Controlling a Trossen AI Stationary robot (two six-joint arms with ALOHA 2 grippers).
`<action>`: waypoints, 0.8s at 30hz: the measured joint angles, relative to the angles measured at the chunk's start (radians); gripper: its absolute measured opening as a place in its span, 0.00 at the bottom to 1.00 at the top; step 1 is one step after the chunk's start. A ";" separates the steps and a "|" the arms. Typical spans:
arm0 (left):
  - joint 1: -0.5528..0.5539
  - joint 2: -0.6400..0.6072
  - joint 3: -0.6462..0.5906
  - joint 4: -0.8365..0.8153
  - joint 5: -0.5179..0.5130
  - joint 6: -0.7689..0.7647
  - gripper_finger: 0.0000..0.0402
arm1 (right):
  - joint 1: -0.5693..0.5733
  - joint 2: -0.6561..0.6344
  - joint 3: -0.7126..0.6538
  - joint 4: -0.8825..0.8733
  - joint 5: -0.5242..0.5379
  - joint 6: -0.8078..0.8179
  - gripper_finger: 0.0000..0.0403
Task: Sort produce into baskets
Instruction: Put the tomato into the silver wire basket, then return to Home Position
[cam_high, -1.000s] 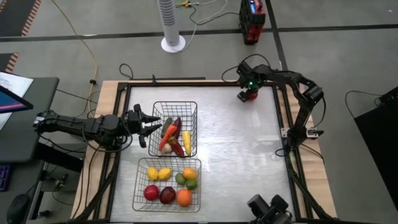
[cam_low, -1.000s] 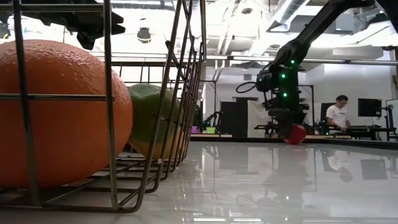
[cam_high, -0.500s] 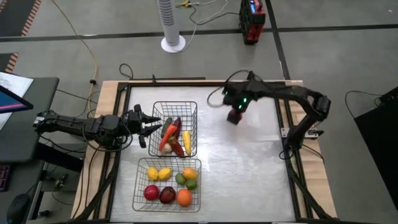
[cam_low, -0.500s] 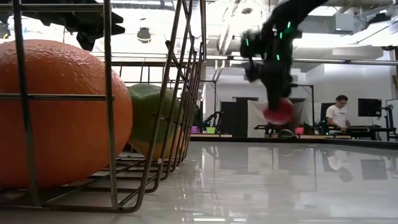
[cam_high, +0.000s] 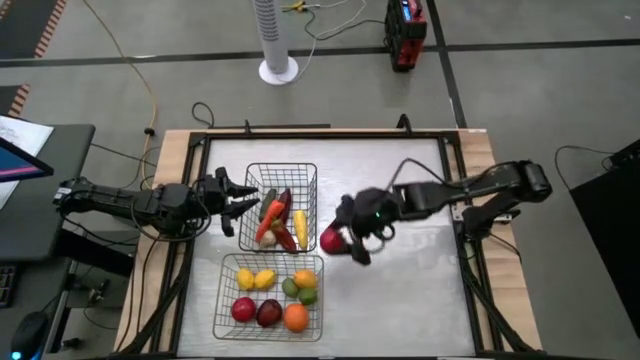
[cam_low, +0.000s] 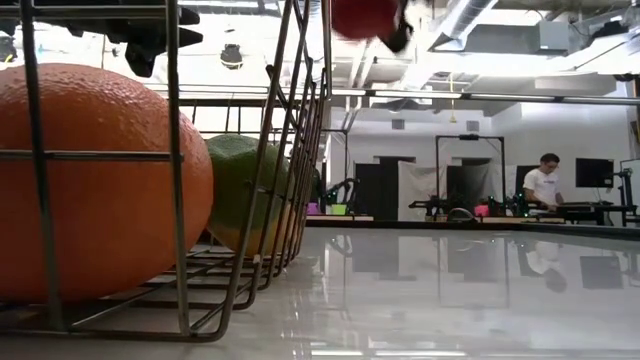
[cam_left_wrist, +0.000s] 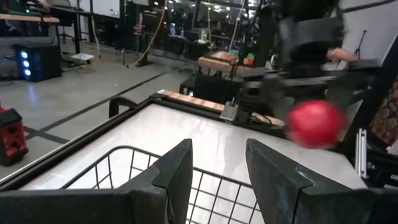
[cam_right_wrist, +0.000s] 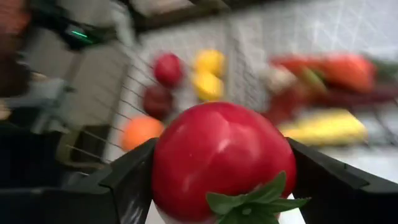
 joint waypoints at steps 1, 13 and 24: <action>0.000 0.000 0.000 0.004 0.000 0.000 0.34 | 0.024 0.007 0.000 0.045 0.000 -0.001 0.84; 0.000 0.004 0.000 0.003 0.034 0.010 0.34 | 0.179 0.240 0.013 0.494 0.015 -0.103 0.92; 0.000 0.004 -0.001 0.014 0.036 0.034 0.34 | 0.123 0.160 0.040 0.269 0.126 -0.112 0.98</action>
